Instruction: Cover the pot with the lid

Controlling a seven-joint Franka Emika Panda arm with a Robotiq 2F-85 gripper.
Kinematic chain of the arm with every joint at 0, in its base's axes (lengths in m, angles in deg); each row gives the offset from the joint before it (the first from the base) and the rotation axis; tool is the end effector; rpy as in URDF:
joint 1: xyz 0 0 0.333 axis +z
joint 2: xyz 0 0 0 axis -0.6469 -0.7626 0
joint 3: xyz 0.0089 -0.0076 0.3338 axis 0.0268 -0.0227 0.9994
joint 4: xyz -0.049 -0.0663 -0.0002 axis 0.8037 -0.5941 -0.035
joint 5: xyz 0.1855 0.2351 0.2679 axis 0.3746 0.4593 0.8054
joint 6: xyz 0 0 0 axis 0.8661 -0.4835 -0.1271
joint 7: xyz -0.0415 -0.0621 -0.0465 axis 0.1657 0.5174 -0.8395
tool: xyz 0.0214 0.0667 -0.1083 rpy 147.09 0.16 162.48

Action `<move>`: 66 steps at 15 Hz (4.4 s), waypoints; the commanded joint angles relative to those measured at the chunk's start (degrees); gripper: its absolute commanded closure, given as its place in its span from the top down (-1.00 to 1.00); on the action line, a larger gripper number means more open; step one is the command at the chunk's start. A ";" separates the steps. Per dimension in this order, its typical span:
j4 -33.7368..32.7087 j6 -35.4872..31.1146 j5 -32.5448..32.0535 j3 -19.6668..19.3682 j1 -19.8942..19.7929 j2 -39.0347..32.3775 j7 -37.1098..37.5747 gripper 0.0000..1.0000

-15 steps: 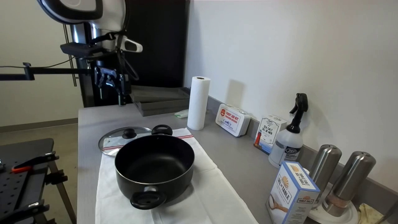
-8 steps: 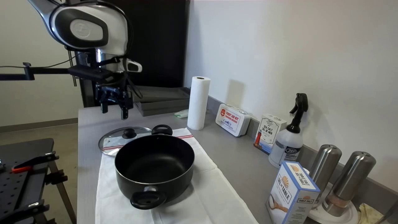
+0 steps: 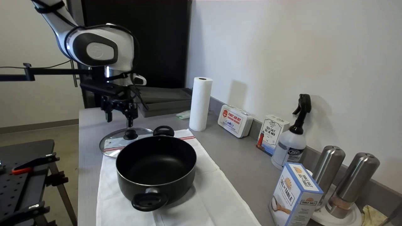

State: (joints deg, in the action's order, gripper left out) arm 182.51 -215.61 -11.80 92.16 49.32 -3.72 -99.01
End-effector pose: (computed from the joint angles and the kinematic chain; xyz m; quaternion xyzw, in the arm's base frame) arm 0.4367 0.1184 0.2148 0.9384 0.3438 -0.0357 0.0047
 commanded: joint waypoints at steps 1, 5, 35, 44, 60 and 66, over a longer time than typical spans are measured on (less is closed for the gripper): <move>-3.70 -2.24 -1.17 1.70 -0.82 -5.35 -1.00 1.00; -5.98 -4.57 -3.19 2.45 -0.98 -9.48 -0.51 1.00; -9.37 -8.55 -7.06 6.19 -2.83 -15.35 -1.59 -0.50; -5.24 -5.73 -2.59 10.88 -5.25 -5.74 -4.42 -0.50; -2.67 8.78 4.24 5.82 -2.46 12.75 -8.91 -0.50; -4.26 11.19 0.97 -0.94 -4.88 14.26 -5.26 -0.50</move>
State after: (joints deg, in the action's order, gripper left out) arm 178.95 -206.85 -9.12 93.89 45.23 8.21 -106.87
